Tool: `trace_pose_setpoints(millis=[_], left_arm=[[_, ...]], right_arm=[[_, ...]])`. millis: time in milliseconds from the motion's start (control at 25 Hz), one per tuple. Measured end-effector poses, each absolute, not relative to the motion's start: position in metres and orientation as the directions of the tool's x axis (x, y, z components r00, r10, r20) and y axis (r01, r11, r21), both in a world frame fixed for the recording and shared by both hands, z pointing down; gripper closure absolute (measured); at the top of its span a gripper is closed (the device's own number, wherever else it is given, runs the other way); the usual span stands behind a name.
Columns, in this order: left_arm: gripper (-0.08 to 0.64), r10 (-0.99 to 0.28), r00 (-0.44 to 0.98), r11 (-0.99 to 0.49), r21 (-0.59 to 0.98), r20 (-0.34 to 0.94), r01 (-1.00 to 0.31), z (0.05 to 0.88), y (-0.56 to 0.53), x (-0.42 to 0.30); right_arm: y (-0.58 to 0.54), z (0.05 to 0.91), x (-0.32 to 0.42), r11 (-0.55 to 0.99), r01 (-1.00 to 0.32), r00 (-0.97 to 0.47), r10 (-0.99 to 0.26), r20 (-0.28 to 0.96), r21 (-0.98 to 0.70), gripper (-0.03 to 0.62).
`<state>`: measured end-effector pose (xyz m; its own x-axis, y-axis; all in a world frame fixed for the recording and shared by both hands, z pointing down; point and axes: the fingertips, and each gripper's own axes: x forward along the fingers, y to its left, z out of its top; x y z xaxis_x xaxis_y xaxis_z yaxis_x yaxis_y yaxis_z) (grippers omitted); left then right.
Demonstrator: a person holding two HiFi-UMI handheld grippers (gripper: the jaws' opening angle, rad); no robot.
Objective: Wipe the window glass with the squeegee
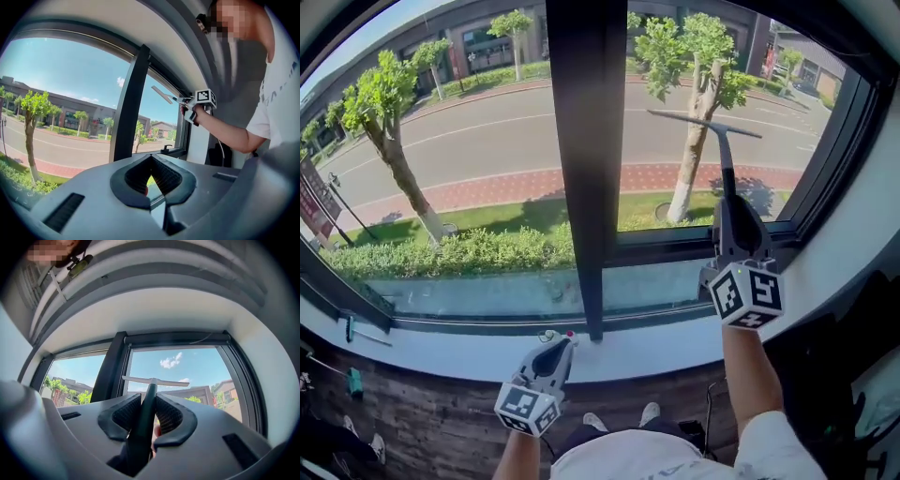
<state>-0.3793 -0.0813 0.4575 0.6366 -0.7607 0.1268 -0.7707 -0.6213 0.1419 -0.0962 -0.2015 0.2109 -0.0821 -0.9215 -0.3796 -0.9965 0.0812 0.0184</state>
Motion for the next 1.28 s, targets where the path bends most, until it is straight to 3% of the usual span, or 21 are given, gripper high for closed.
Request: trace_pose_setpoints(millis=[120,320,800,1280], left_arm=[[0.545,-0.747,0.652,-0.637,0.142,0.131,-0.758,0.461,-0.073,-0.371],[0.545,-0.746,0.651,-0.633,0.154,0.142,-0.759,0.458,-0.069,-0.364],[0.545,-0.749,0.648,-0.631,0.148,0.139,-0.761,0.455,-0.075,-0.357],[0.545,-0.748,0.646,-0.625,0.168,0.149,-0.762,0.463,-0.084,-0.358]], right_arm=[[-0.228,0.131,-0.102,0.057,-0.998,-0.063,-0.884,-0.463,0.028,0.492],[-0.274,0.059,-0.105,0.030,-0.999,-0.045,-0.886,-0.462,0.039,0.492],[-0.302,0.012,-0.121,-0.010,-0.991,-0.059,-0.863,-0.502,0.134,0.492],[-0.326,0.050,-0.121,0.002,-0.986,-0.079,-0.886,-0.456,0.169,0.492]])
